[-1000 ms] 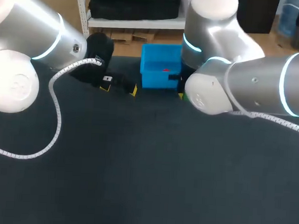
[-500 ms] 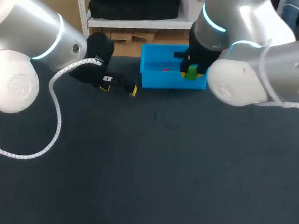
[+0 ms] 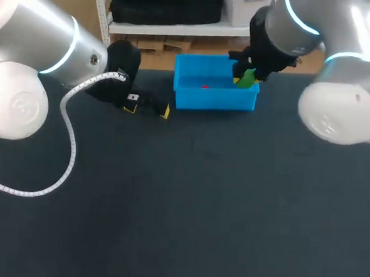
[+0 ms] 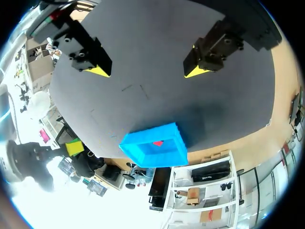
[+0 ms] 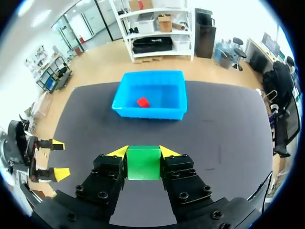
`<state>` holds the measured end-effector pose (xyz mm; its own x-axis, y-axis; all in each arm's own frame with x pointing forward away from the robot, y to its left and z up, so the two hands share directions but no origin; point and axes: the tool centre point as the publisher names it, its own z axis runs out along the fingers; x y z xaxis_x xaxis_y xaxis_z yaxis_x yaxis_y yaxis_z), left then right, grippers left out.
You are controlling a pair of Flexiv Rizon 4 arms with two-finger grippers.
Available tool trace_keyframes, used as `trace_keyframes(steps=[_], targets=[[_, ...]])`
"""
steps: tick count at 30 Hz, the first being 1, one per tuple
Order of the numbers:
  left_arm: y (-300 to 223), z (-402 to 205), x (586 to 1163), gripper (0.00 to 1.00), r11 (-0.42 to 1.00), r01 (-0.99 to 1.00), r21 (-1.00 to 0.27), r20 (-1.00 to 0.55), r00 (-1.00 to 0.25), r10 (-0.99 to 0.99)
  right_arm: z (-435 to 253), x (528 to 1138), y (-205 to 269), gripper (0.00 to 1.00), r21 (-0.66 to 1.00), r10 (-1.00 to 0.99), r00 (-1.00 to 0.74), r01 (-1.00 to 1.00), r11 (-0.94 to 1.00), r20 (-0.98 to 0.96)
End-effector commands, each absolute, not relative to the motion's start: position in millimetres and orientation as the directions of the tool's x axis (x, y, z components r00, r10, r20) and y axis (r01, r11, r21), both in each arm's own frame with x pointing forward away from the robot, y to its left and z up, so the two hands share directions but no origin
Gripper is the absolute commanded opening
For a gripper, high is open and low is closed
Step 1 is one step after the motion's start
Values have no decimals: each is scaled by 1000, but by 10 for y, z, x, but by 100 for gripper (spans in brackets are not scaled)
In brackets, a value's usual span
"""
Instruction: Use the left arm to pick the red cube and place it into the blue plastic box first, then use the right arm to grasp the green cube and put it into the same blue plastic box after the first action is fully finished.
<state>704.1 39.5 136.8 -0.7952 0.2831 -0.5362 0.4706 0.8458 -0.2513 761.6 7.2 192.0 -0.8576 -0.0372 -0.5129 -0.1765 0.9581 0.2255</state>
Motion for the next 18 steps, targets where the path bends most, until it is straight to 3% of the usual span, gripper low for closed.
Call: trace_keyframes(steps=[1,18], targets=[[405,1362,7049,100,843,475,-255,-538,-793,284,1929,7493,18,0,236,-1,-780,-191,953,-625],[405,1362,7049,100,843,475,-255,-538,-793,284,1802,7698,78,0,244,-7,-769,-211,946,-639]])
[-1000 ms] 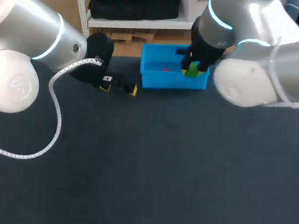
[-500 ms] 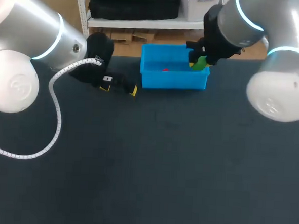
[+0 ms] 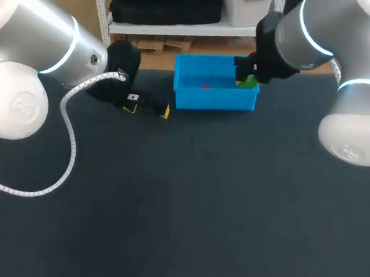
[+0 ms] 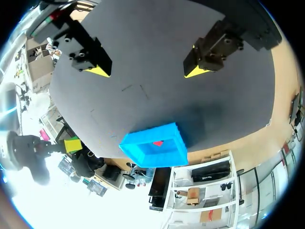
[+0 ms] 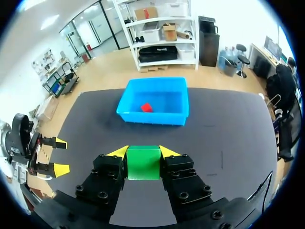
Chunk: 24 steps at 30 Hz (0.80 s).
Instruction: Use the left arm to pick the red cube and place it into the blue plastic box first, then use the right arm to grasp the green cube and put it into the same blue plastic box after the first action is fully finished.
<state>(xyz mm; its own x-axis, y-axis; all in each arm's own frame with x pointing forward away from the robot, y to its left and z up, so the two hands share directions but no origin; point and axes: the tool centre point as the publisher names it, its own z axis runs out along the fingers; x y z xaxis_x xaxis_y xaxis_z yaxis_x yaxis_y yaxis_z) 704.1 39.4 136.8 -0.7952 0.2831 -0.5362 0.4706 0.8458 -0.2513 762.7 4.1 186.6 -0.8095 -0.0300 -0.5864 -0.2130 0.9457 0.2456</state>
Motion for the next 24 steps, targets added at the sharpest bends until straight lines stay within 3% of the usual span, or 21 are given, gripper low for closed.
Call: trace_keyframes(steps=[1,24], targets=[[405,1362,7049,100,843,475,-255,-538,-793,284,1795,7719,83,0,246,-7,-769,-212,946,-640],[405,1362,7049,100,843,475,-255,-538,-793,284,1460,8590,243,0,209,-38,-775,-217,954,-631]])
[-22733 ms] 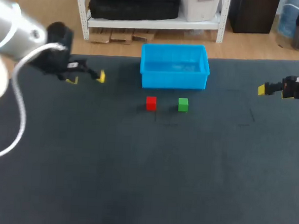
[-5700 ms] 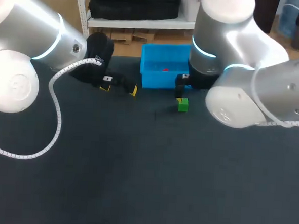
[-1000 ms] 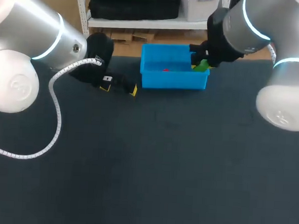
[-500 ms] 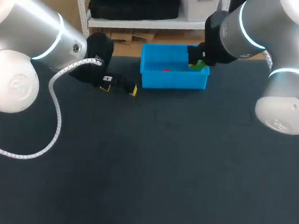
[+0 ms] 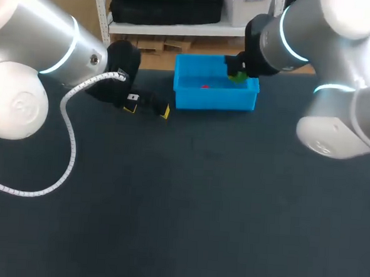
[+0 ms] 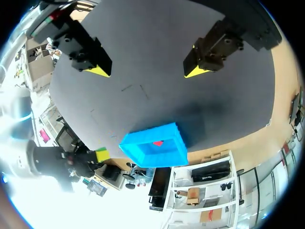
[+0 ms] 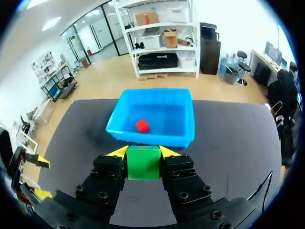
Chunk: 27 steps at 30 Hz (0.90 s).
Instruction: Use the left arm to pick the red cube and place it into the blue plastic box first, then use the right arm to grasp the green cube and put it into the same blue plastic box after the first action is fully finished.
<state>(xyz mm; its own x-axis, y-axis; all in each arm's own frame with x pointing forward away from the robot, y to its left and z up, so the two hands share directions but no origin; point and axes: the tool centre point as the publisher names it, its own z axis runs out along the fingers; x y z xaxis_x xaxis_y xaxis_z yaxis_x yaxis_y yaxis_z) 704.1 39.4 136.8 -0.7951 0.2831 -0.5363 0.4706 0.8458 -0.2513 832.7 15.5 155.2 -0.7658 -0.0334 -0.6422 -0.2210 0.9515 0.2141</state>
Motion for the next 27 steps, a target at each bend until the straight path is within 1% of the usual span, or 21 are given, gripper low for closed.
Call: trace_keyframes(steps=[1,18,27], targets=[[405,1362,7049,100,843,475,-255,-538,-793,284,1447,8634,243,0,229,-29,-785,-216,949,-619],[405,1362,7049,100,843,475,-255,-538,-793,284,1294,9271,272,0,176,-52,-778,-206,963,-626],[405,1362,7049,100,843,475,-255,-538,-793,284,1131,9558,309,0,158,-67,-800,-198,967,-596]])
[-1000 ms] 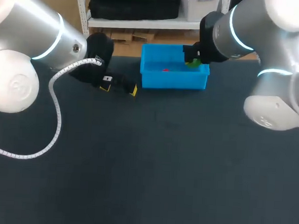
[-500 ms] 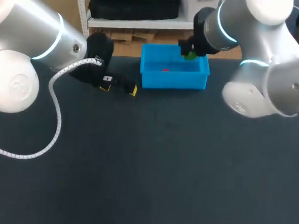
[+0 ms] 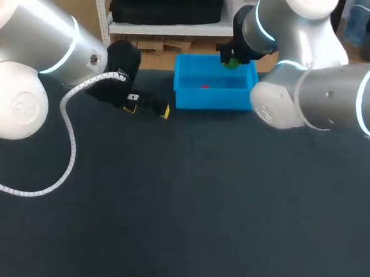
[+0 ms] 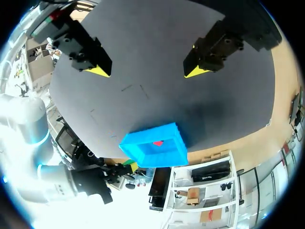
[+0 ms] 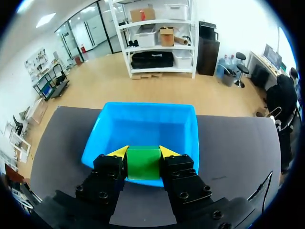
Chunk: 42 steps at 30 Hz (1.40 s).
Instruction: Use the left arm to pick the red cube and place it into the blue plastic box first, then use the right arm to grasp the green cube and put it into the same blue plastic box after the first action is fully finished.
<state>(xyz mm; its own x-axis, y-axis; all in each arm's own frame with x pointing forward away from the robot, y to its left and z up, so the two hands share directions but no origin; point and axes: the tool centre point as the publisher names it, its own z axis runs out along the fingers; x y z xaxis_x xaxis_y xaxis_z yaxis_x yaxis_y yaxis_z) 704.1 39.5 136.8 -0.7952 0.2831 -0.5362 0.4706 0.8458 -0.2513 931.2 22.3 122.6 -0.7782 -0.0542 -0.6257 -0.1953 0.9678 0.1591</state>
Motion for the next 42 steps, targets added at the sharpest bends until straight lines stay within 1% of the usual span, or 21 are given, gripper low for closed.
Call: trace_keyframes(steps=[1,32,40,41,42], targets=[[405,1362,7049,100,843,475,-255,-538,-793,284,1114,9569,313,0,159,-68,-803,-199,967,-592],[405,1362,7049,100,843,475,-255,-538,-793,284,519,9759,249,0,119,-102,-868,-181,976,-486],[405,1362,7049,100,843,475,-255,-538,-793,284,468,9766,232,0,112,-105,-878,-176,978,-466],[405,1362,7049,100,843,475,-255,-538,-793,284,467,9767,233,6,111,-105,-879,-176,978,-464],[405,1362,7049,100,843,475,-255,-538,-793,284,465,9765,234,29,110,-107,-881,-176,978,-461]])
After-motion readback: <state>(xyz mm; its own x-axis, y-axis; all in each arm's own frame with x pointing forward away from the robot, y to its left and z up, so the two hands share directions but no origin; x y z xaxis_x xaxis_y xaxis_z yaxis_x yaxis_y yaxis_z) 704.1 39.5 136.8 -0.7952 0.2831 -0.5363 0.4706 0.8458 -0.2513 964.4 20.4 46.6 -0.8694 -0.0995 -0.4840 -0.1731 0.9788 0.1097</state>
